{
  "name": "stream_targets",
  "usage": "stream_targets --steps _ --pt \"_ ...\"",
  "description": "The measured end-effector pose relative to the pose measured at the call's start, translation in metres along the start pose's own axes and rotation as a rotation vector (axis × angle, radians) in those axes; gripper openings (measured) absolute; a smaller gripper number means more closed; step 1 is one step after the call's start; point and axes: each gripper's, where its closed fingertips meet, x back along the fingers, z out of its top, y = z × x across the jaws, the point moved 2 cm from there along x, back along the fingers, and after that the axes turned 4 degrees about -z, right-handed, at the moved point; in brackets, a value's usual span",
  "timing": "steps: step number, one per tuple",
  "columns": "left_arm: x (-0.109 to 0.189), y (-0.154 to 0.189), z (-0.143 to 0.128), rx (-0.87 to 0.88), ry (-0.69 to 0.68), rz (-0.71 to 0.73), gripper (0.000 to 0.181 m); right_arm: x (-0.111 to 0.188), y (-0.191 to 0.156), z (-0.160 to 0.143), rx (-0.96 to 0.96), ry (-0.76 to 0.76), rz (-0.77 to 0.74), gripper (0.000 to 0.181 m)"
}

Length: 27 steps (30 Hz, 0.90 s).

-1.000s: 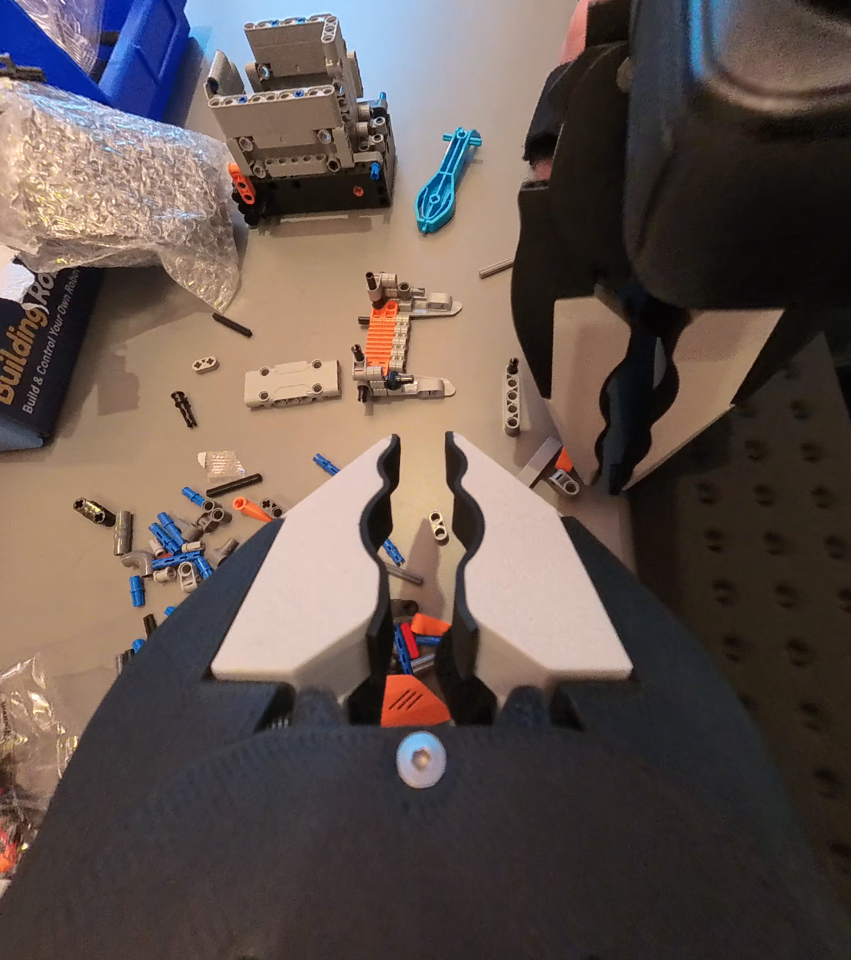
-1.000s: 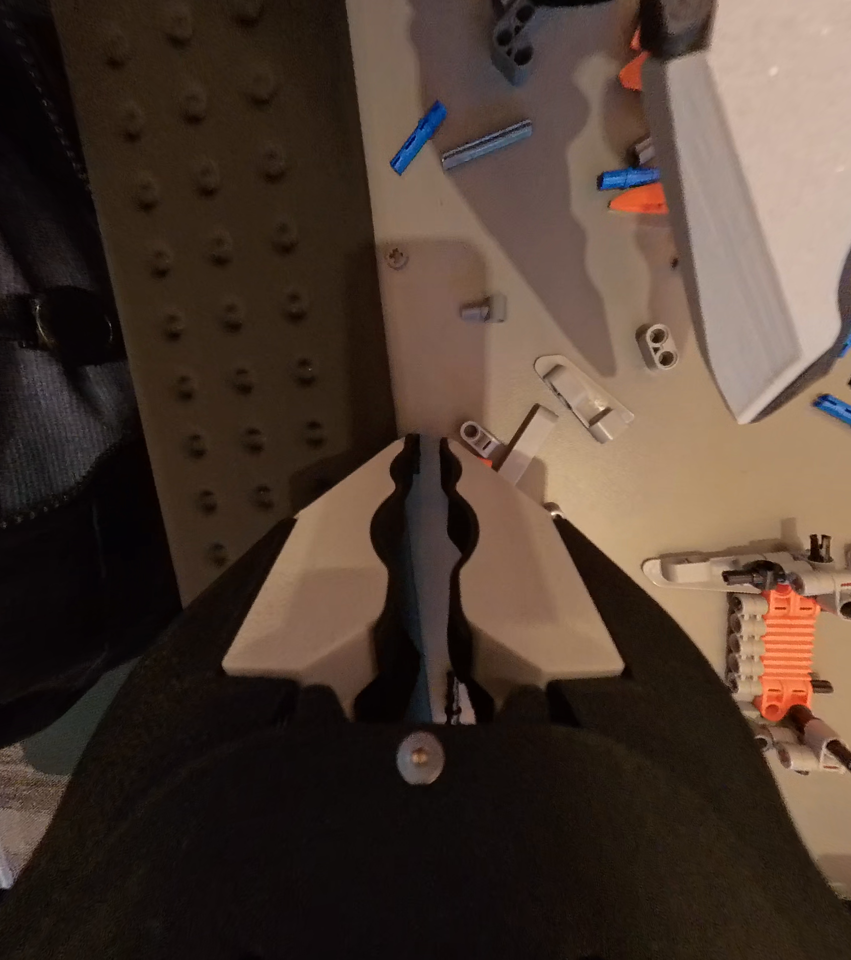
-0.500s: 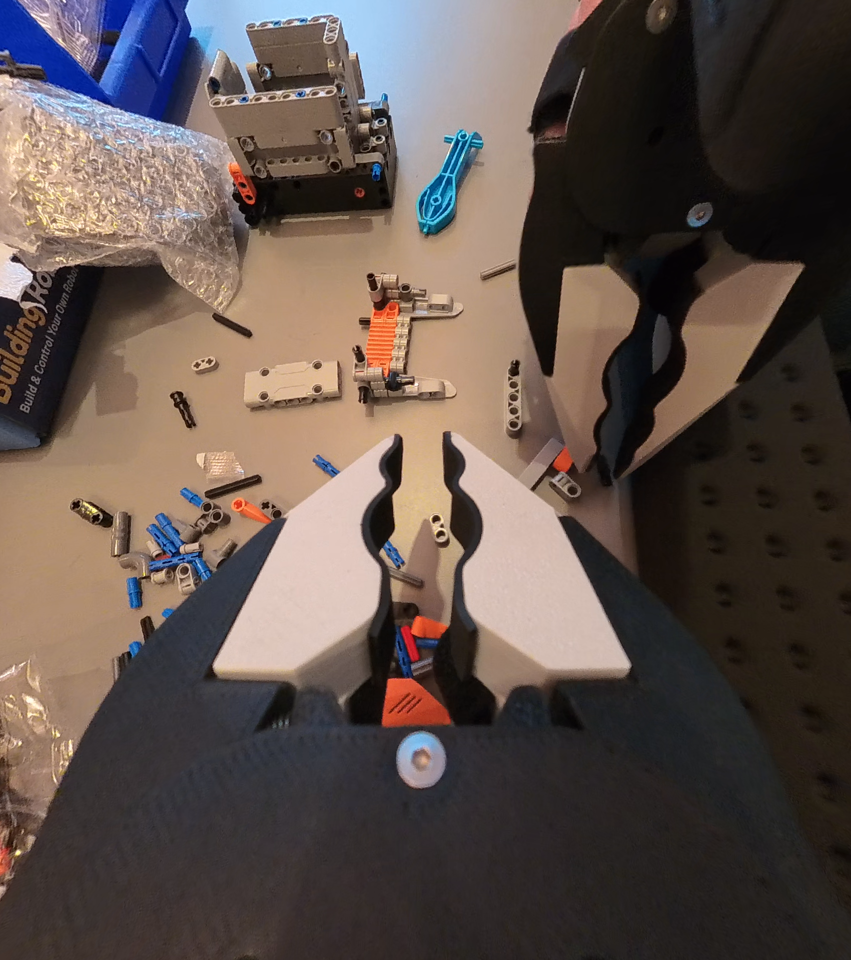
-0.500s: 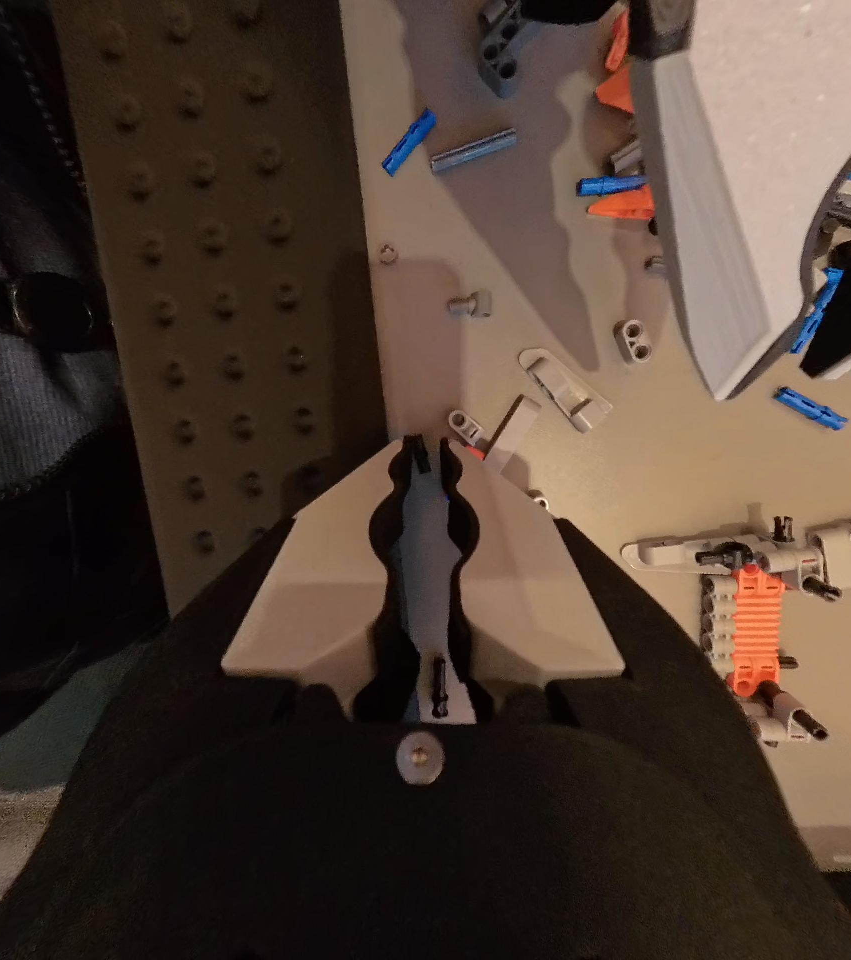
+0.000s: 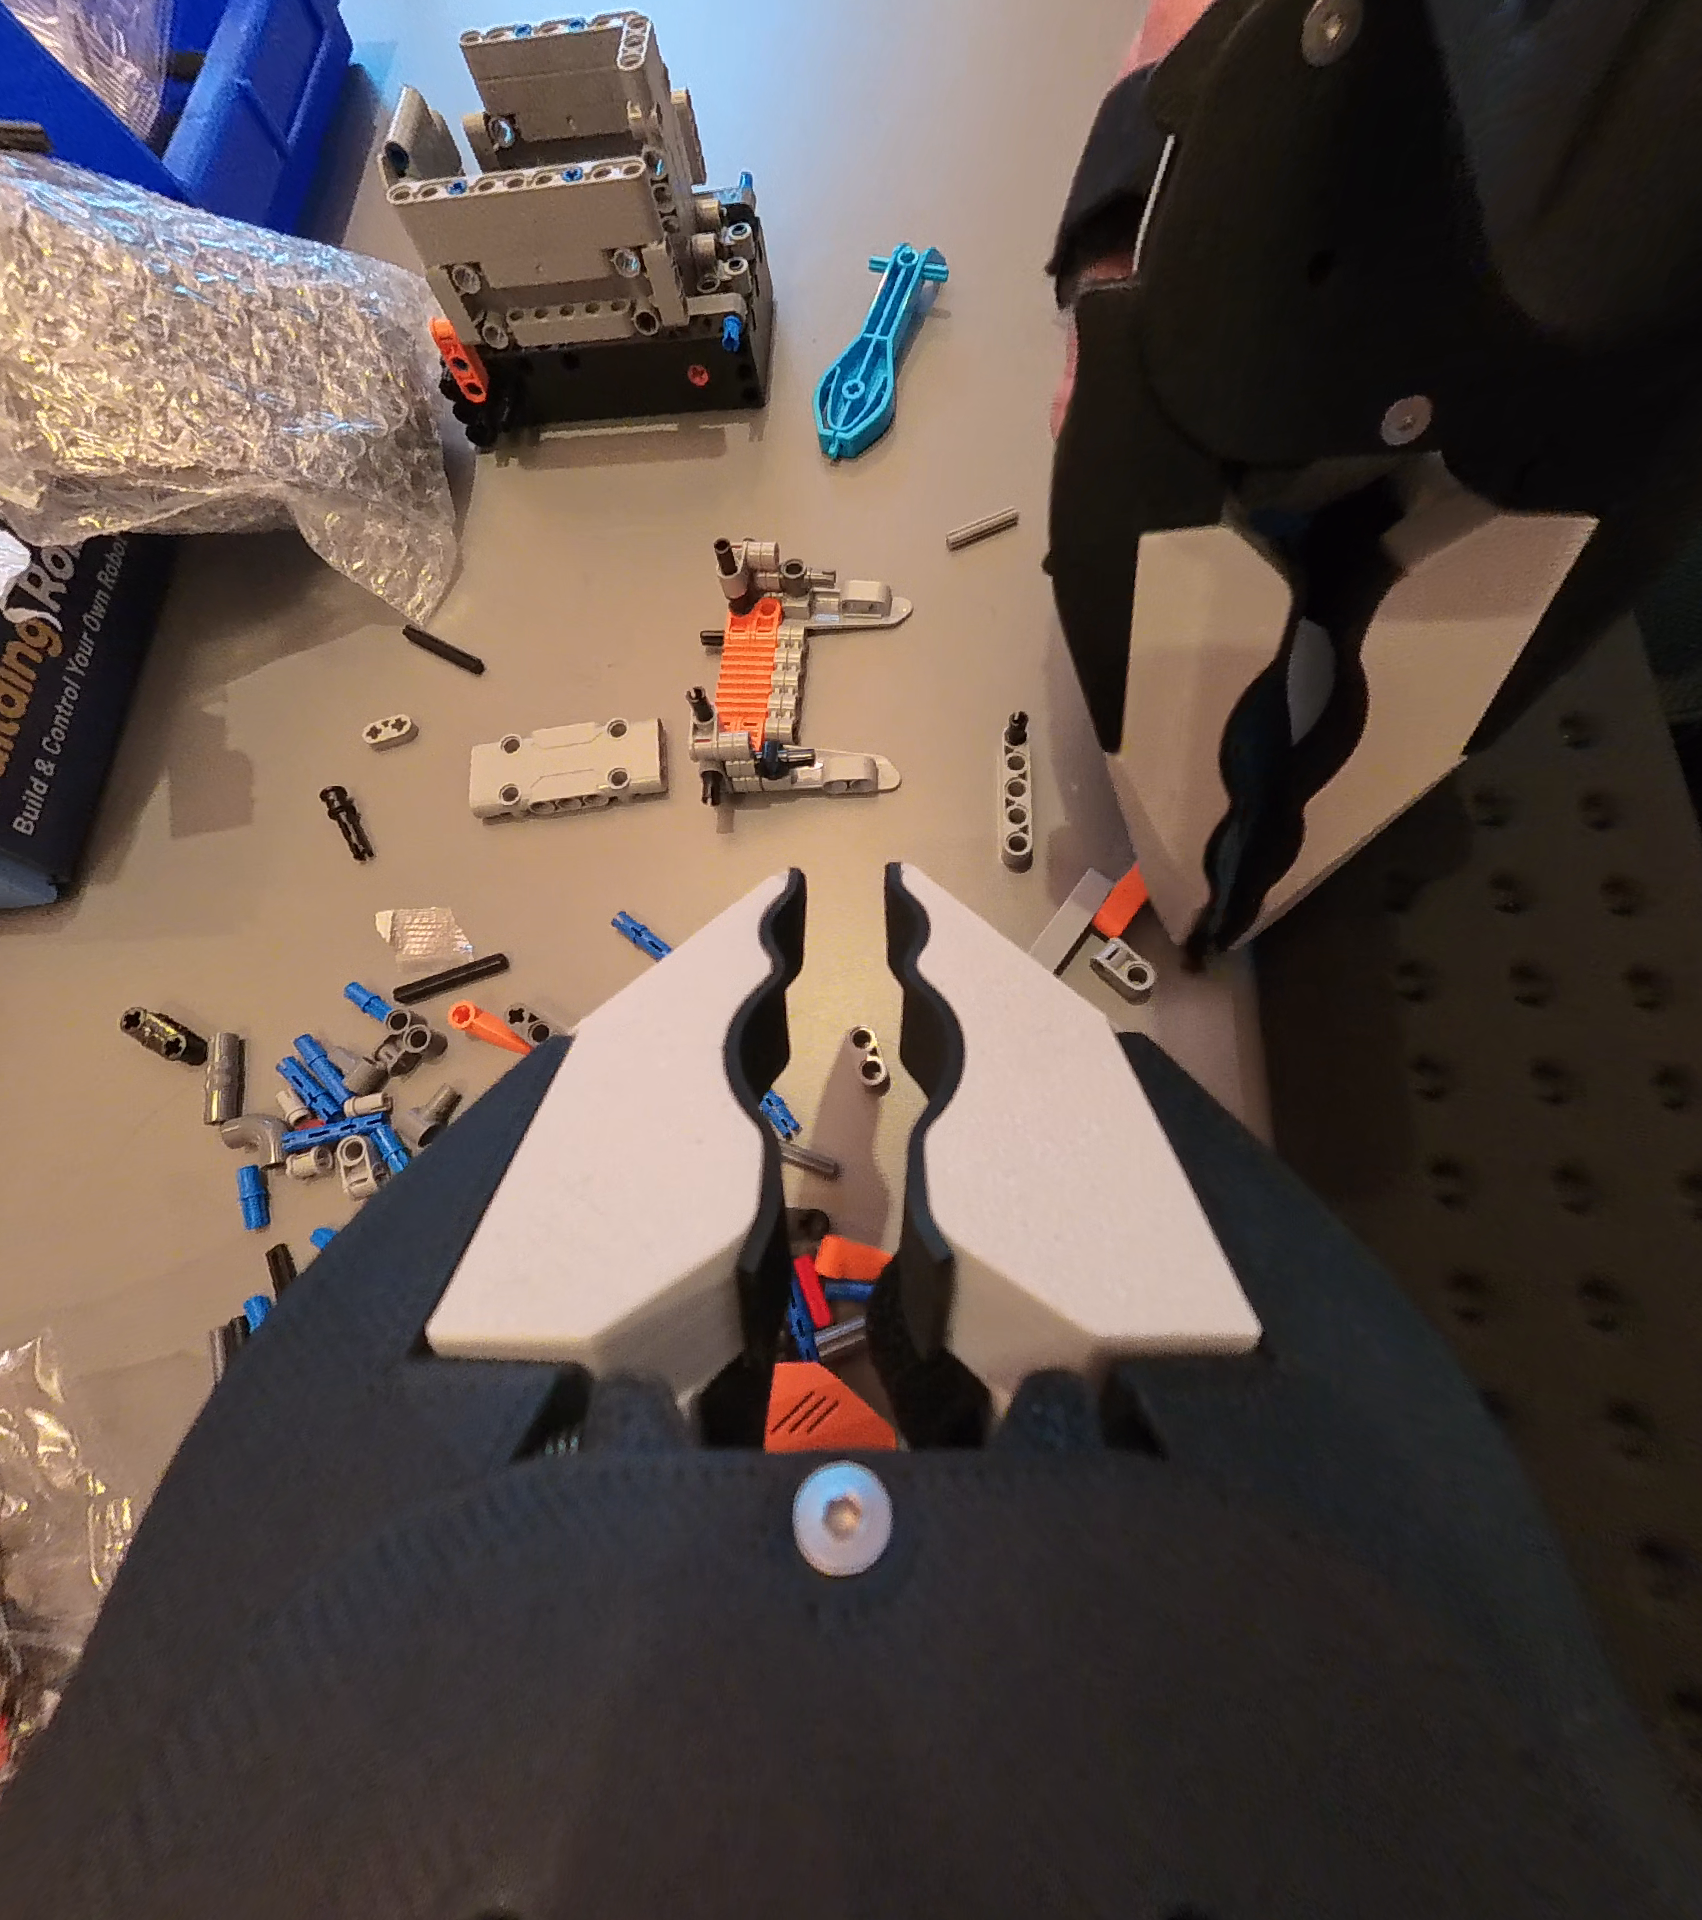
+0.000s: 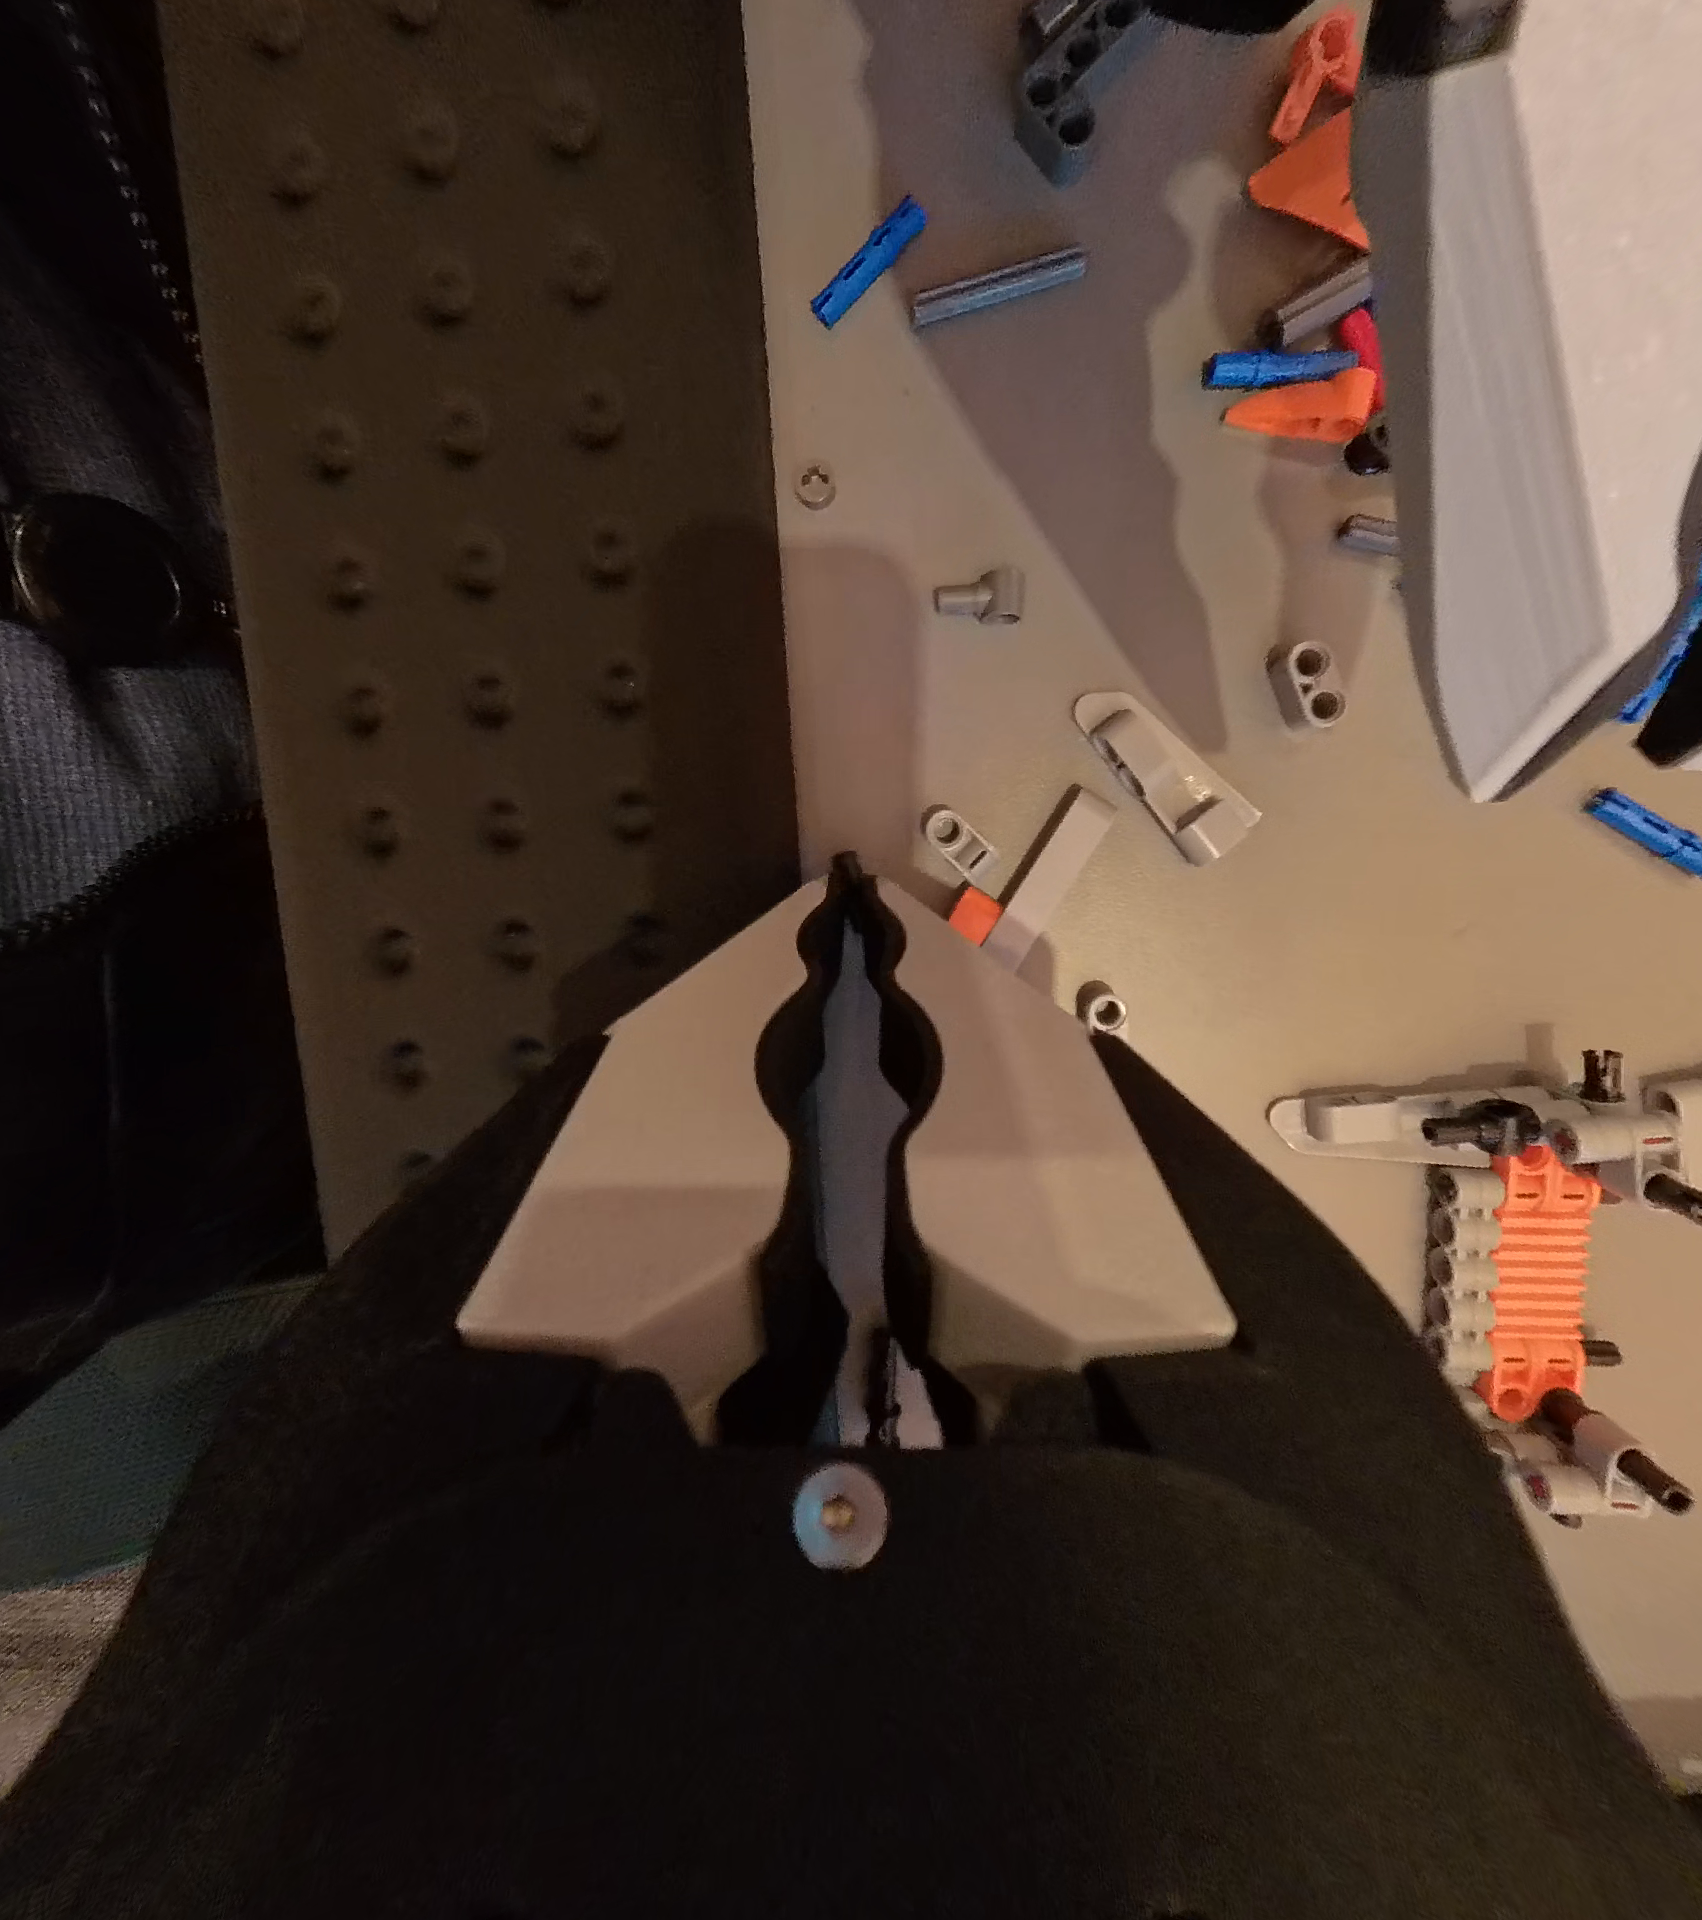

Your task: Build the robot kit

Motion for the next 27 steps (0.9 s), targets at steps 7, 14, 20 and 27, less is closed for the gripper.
stream_targets --steps 7,14,20,27 --pt "0.0003 0.0001 -0.0001 -0.003 0.000 0.001 0.012 -0.0030 0.0033 -0.0025 0.018 -0.019 -0.043 0.003" --pt "0.0005 0.0007 -0.0005 -0.007 0.000 0.002 0.012 -0.0022 0.0055 -0.0036 0.023 -0.013 -0.062 0.003" --pt "-0.0005 0.0013 -0.0007 -0.011 -0.003 0.003 0.012 -0.0014 0.0073 -0.0040 0.029 -0.020 -0.073 0.002" --pt "-0.0016 0.0003 -0.0021 -0.011 -0.009 0.009 0.012 0.0003 0.0080 -0.0026 0.036 -0.013 -0.084 0.002"
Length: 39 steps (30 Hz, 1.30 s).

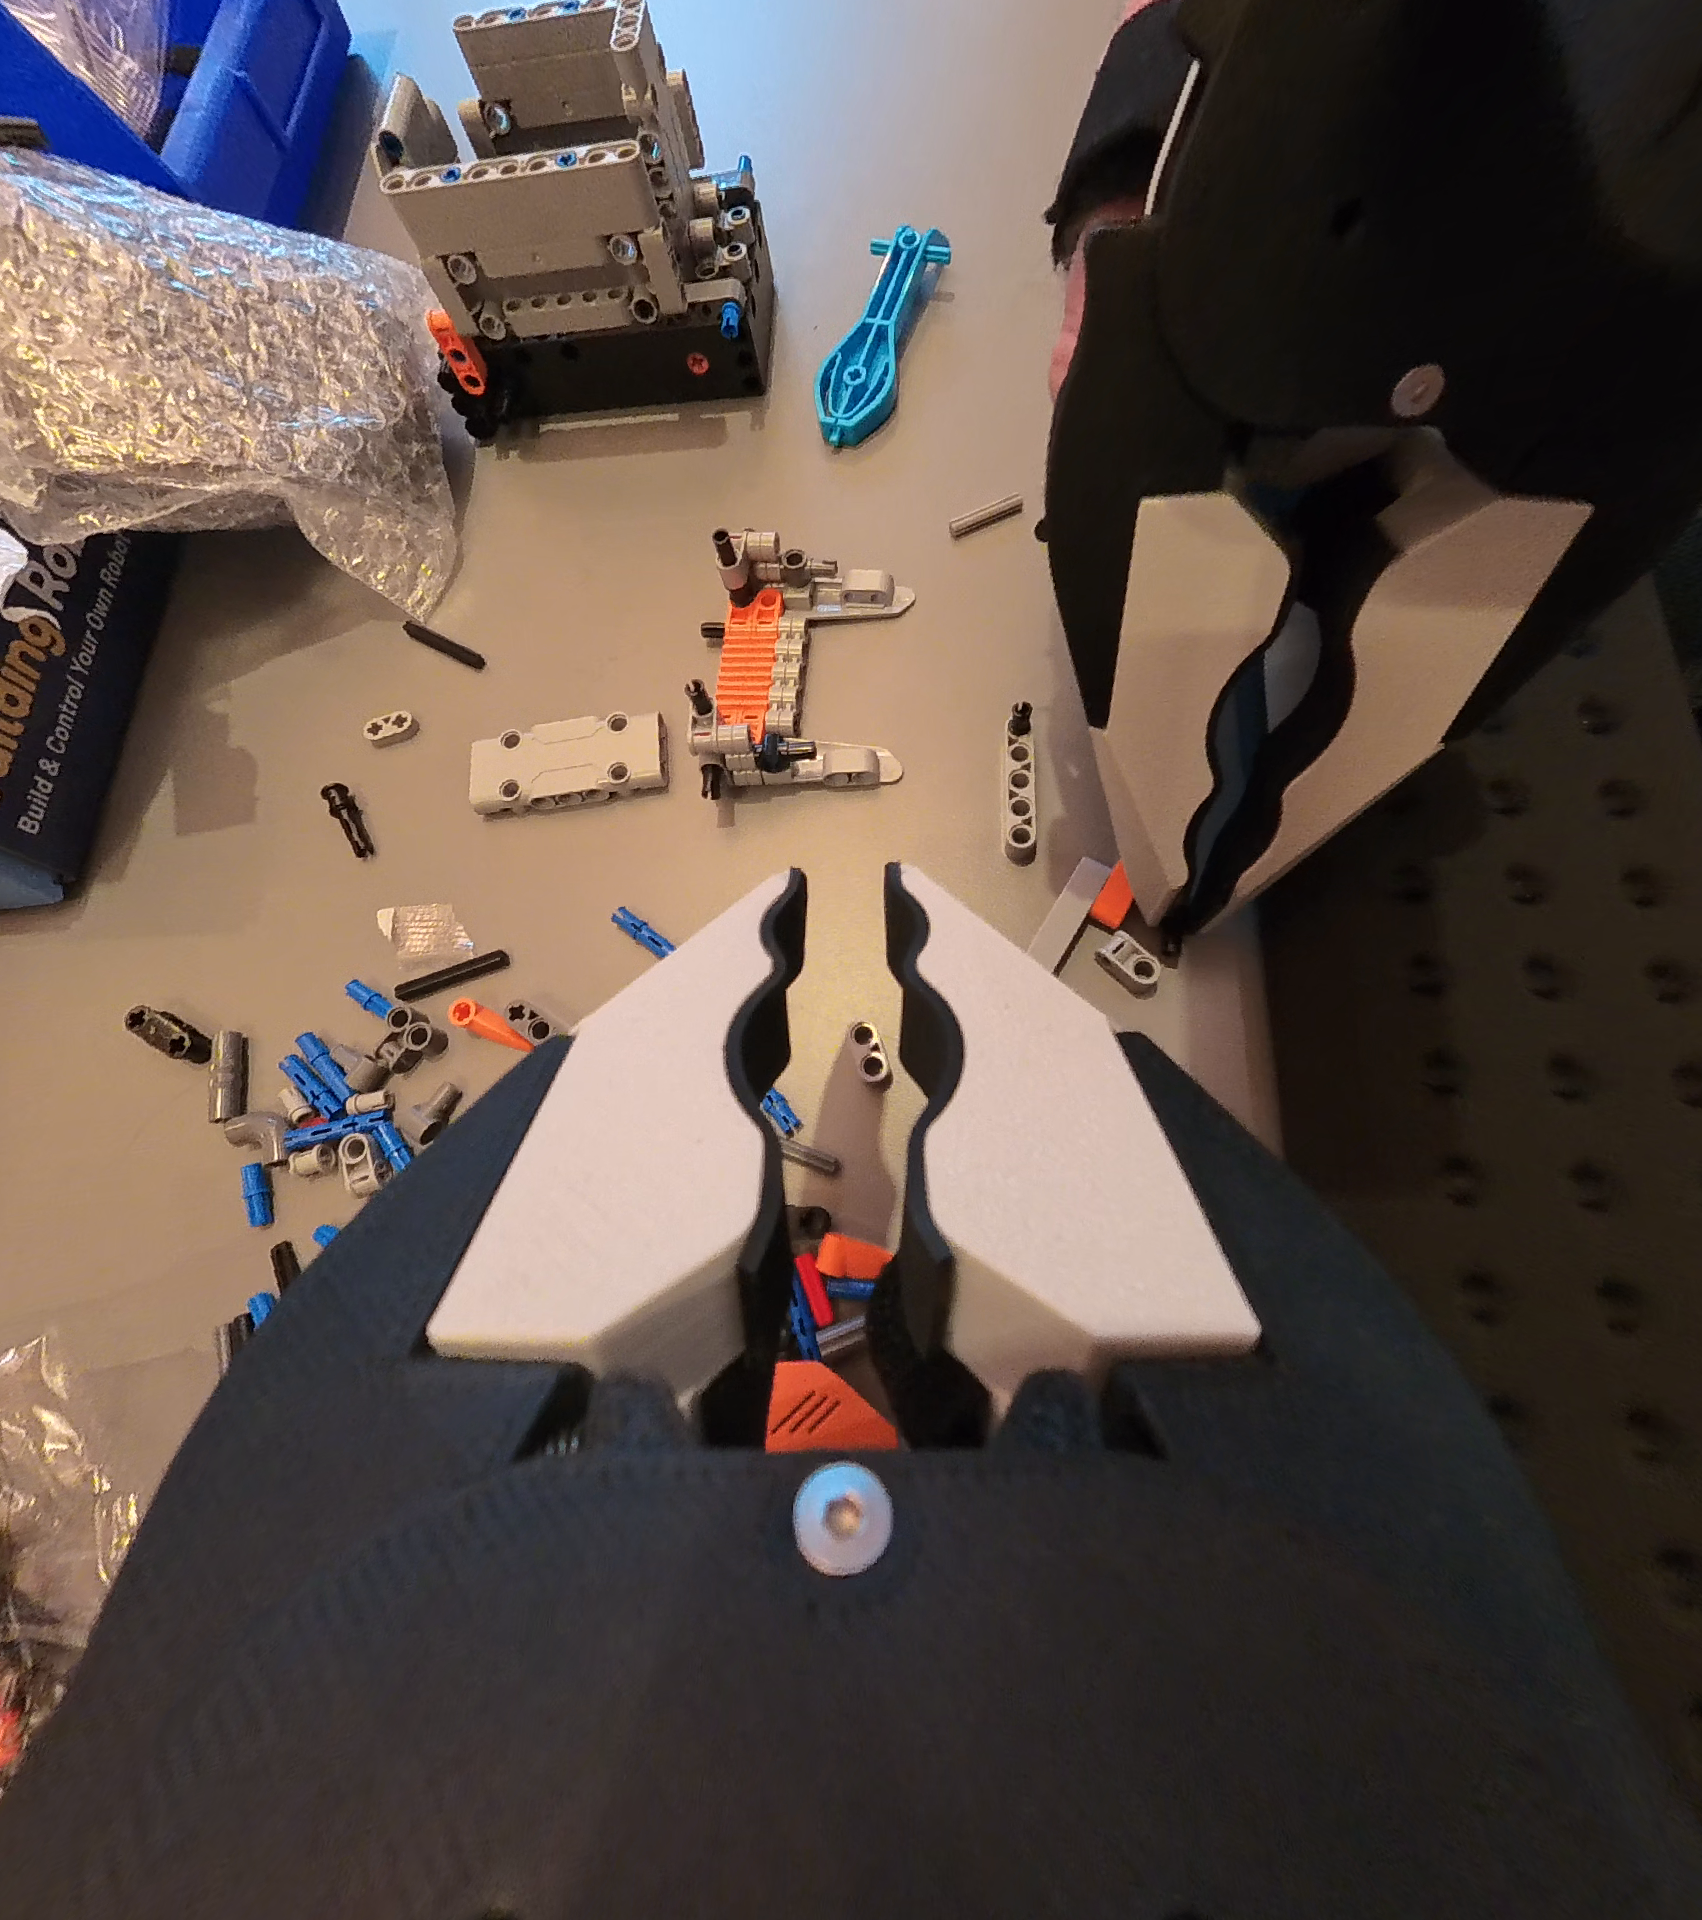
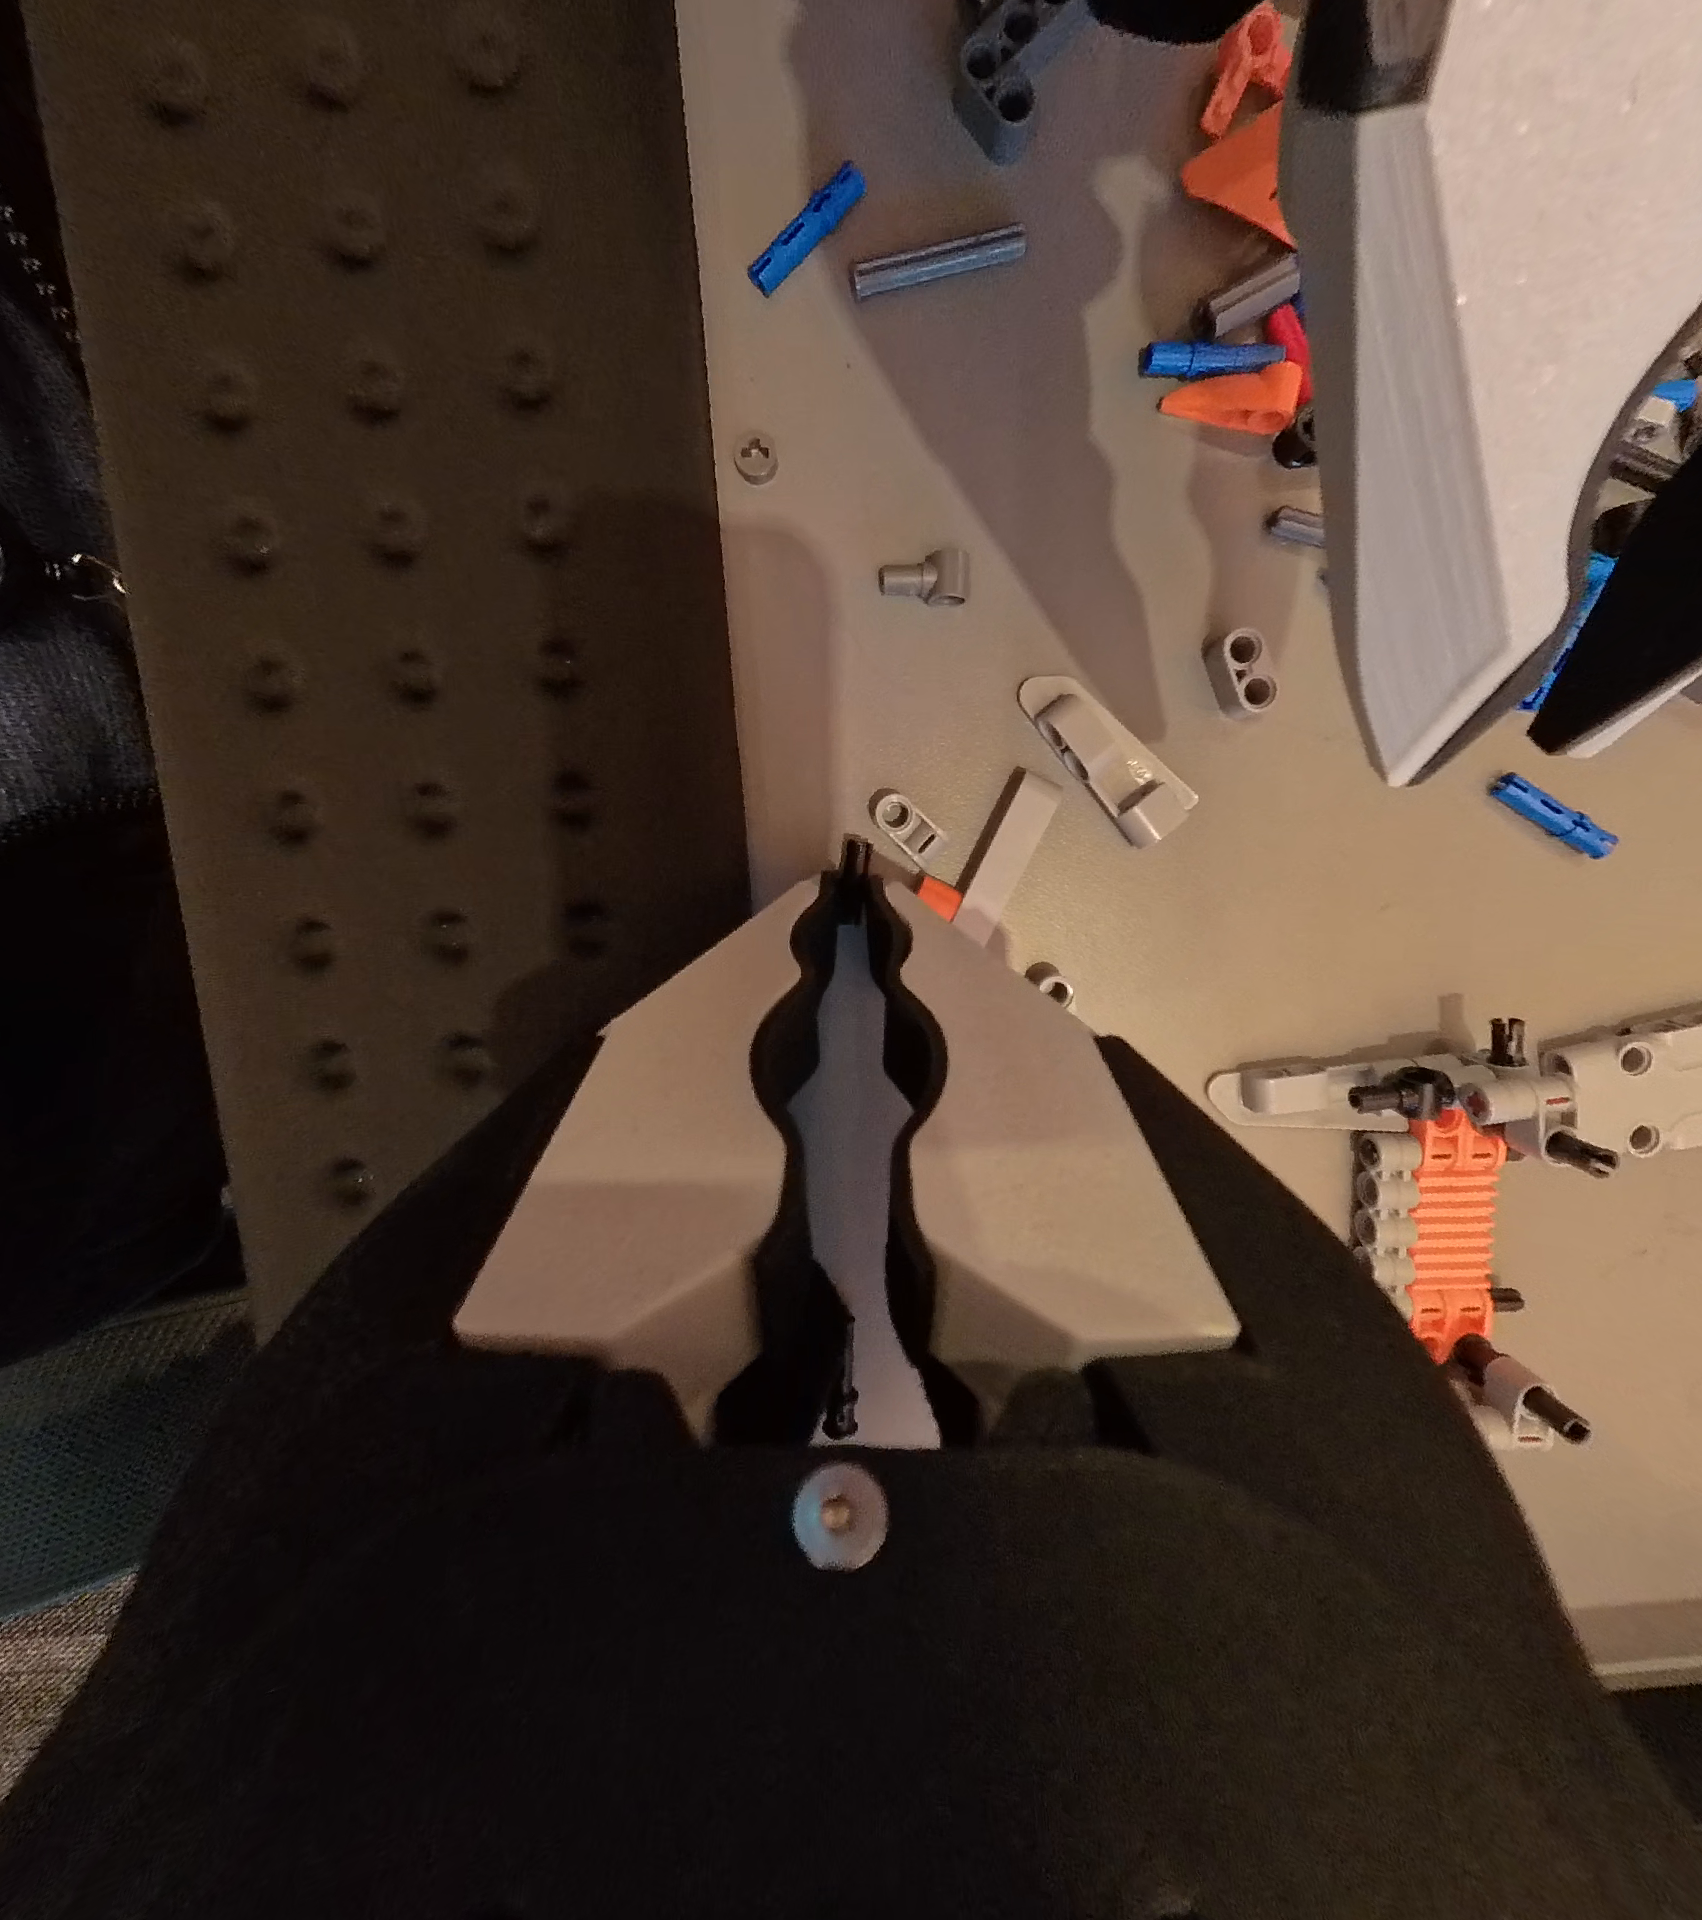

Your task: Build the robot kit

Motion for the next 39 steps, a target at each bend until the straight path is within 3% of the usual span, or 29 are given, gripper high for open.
stream_targets --steps 16,32,39 --pt "-0.003 -0.003 -0.004 -0.013 -0.029 0.034 0.013 0.006 0.003 0.004 -0.007 0.035 -0.012 0.002" --pt "-0.001 -0.001 -0.001 -0.043 -0.025 0.047 0.014 0.048 0.032 0.020 -0.145 0.263 -0.006 0.002" --pt "0.004 0.027 0.023 -0.235 0.038 0.035 0.018 0.071 0.045 0.024 -0.260 0.422 0.093 0.002"
